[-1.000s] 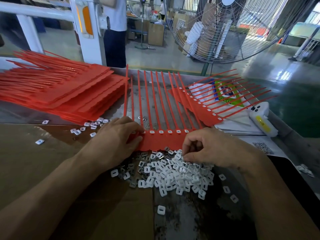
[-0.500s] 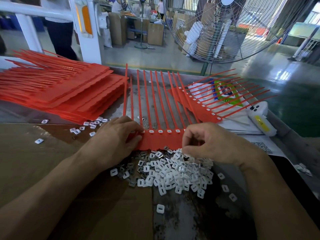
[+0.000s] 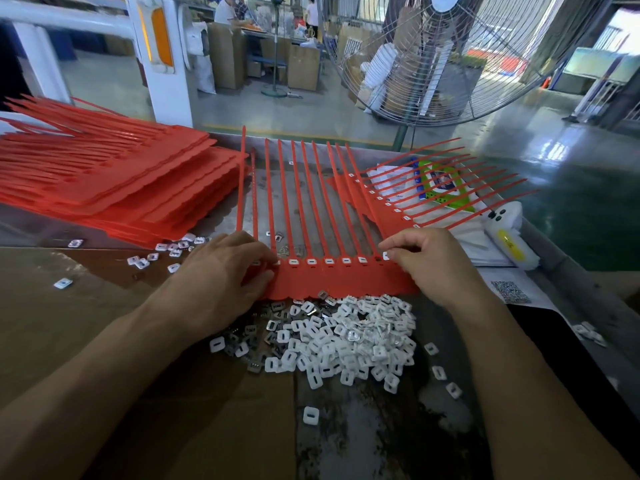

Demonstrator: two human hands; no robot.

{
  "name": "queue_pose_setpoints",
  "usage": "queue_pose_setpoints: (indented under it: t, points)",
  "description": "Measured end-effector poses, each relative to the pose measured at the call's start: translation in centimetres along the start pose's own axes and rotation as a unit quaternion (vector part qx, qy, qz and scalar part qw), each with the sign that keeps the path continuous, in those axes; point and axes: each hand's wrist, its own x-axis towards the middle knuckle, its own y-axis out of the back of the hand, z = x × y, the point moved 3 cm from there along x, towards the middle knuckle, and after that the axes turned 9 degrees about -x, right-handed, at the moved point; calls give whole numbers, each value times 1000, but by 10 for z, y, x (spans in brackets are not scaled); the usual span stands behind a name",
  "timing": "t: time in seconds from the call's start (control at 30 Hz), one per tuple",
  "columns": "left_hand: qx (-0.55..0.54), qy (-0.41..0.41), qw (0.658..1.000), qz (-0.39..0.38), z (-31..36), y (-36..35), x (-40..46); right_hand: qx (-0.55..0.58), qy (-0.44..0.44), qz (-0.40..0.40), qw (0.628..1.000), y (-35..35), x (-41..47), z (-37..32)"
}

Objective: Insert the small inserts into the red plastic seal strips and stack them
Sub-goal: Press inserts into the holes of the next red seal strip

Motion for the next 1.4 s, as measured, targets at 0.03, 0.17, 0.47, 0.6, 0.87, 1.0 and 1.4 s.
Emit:
queue_pose_setpoints:
  t: [0.03, 0.17, 0.47, 0.6, 0.87, 1.0, 1.4]
  points:
    - [0, 1, 1000, 0, 0, 0, 0, -4, -2, -1, 1000, -1, 1, -1]
    - [-1, 3, 1000, -3, 0, 0, 0, -24, -9, 7, 1000, -6, 5, -3]
    - [-5, -2, 1000, -2, 1, 1, -2, -61, -20, 2, 998, -11, 7, -6]
    - [-10, -2, 1000, 0, 0, 1, -1, -54, -14, -10, 998, -9, 4, -6]
    - [-8, -7, 1000, 7, -1, 1, -1, -134, 9, 6, 991, -1, -9, -15]
    - [-9, -7, 1000, 4, -1, 1, 0, -240, 39, -18, 970, -1, -15, -30]
    - [-10, -3, 1000, -1, 0, 1, -1, -420, 62, -36, 905, -12, -20, -56]
